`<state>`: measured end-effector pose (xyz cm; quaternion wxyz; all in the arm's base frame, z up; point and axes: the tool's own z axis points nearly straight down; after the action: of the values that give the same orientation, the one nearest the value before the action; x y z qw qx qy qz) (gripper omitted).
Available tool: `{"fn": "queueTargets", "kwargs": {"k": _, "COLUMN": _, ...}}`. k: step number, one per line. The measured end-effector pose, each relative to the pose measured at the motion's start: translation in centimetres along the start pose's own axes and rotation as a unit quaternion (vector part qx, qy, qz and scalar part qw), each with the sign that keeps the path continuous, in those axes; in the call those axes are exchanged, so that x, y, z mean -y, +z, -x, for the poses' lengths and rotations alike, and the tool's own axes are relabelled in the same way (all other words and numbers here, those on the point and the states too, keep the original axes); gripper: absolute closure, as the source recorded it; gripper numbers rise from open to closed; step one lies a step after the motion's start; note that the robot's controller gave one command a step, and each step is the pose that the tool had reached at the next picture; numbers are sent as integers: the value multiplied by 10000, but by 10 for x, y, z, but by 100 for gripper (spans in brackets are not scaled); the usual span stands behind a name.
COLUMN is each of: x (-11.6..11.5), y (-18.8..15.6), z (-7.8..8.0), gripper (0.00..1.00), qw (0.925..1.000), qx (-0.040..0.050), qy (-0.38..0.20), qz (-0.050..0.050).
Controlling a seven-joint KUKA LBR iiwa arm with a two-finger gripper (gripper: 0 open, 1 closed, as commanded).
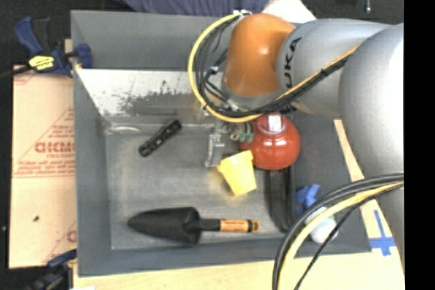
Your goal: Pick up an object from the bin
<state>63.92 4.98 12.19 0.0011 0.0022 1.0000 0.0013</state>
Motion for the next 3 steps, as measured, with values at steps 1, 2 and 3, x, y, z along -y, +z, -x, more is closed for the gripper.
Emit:
{"fn": "queueTargets", "kwargs": {"k": 1, "x": 1, "y": -77, "z": 5, "gripper": 0, "qw": 9991, "qx": 187, "qy": 370, "qz": 34}}
{"fn": "queueTargets", "kwargs": {"k": 2, "x": 10, "y": -53, "z": 5, "gripper": 0, "qw": 9995, "qx": 143, "qy": 283, "qz": 26}}
{"fn": "queueTargets", "kwargs": {"k": 3, "x": -35, "y": -131, "z": -23, "gripper": 0, "qw": 9949, "qx": 226, "qy": -985, "qz": 9}}
